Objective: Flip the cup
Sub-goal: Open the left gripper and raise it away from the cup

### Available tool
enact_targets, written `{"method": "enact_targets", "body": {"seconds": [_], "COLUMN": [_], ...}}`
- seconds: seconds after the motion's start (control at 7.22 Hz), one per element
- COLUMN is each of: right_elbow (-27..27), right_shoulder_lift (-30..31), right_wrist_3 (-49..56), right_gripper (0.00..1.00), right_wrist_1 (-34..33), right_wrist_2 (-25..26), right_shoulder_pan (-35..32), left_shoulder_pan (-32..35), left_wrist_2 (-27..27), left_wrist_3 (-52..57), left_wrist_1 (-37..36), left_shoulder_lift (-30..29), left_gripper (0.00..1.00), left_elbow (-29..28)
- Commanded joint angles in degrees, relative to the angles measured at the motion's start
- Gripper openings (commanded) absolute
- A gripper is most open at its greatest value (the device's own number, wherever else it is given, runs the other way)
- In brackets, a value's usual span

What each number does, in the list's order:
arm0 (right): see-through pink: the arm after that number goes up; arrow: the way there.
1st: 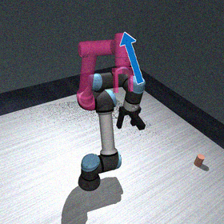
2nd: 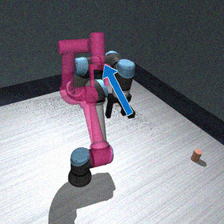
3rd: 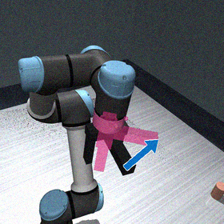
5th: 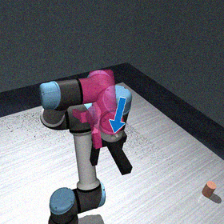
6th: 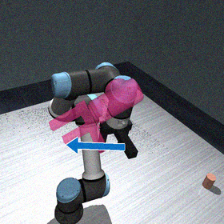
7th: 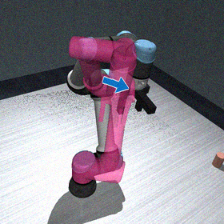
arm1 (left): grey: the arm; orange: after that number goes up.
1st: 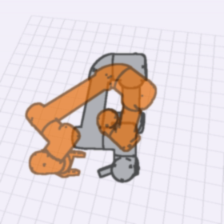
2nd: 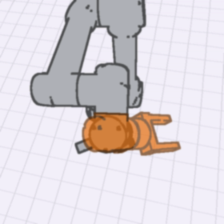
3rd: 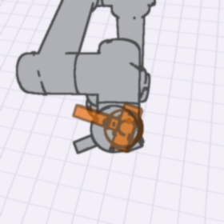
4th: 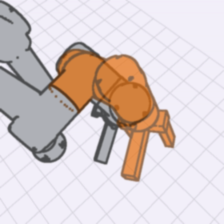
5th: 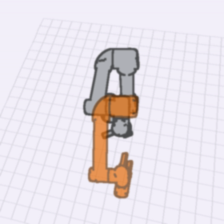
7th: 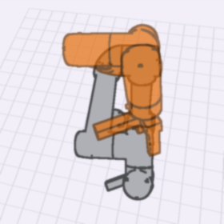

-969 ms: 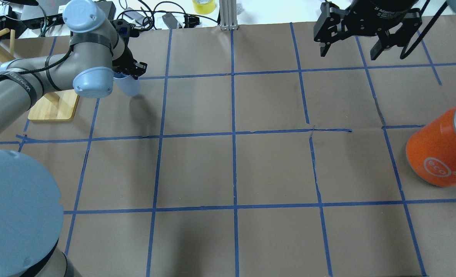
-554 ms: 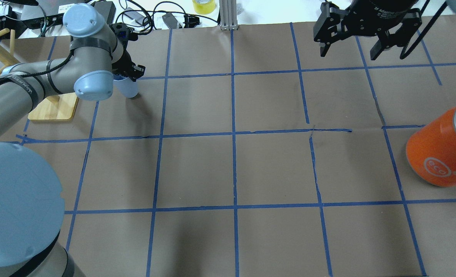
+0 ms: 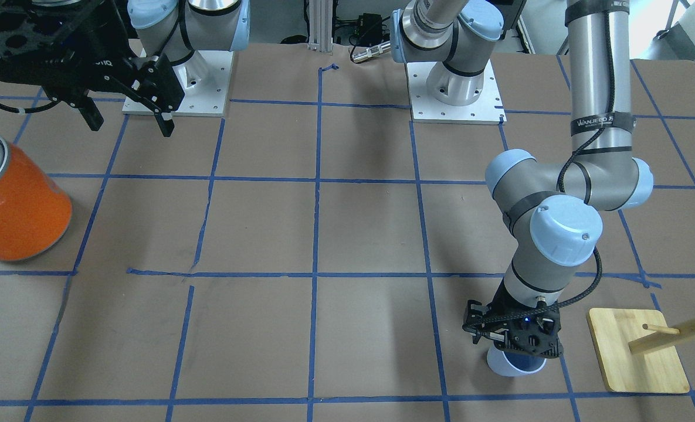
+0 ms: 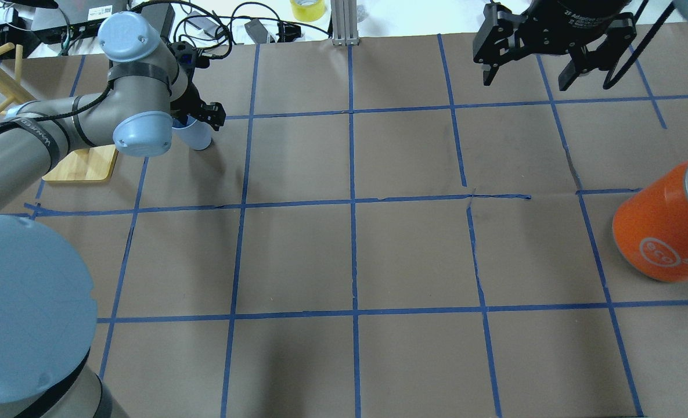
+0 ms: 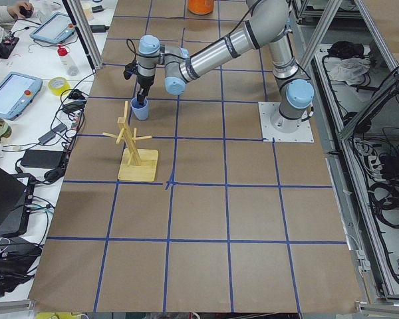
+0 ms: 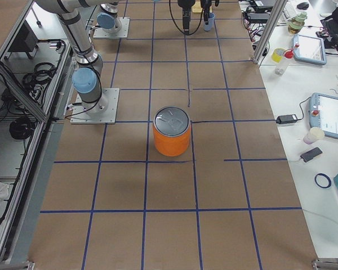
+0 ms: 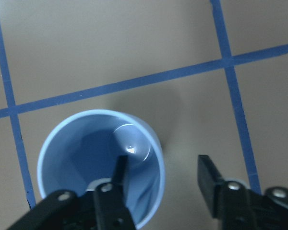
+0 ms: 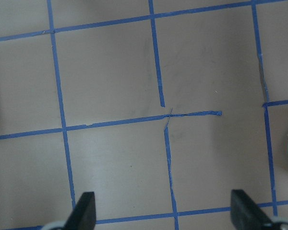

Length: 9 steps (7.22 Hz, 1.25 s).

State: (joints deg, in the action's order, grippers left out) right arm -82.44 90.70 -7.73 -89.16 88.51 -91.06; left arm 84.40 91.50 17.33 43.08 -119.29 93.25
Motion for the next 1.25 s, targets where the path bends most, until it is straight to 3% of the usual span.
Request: {"method": "enact_targets", "body": {"seconds": [0.0,0.69,1.11], "right_elbow": [0.0,0.0,0.0], "right_shoulder_lift": [0.0,0.0,0.09], "right_wrist_3": [0.0,0.0,0.09], "right_gripper": [1.0,1.0,1.0], "right_wrist_1": [0.04,0.04,0.04], "right_wrist_2": [0.0,0.09,0.0], "right_shoulder_pan": [0.0,0.0,0.0], "left_shoulder_pan": [0.58,7.33,9.9], "left_wrist_2": [0.08,4.02,3.95], "left_wrist_3": [-0.19,-9.74,-12.76], "left_wrist_1": [6.69,34.38,41.03], "left_shoulder_lift": [3.52,23.27,31.65], "left_gripper": [1.0,1.0,1.0], "left_elbow": [-0.43,-2.98,-1.67]}}
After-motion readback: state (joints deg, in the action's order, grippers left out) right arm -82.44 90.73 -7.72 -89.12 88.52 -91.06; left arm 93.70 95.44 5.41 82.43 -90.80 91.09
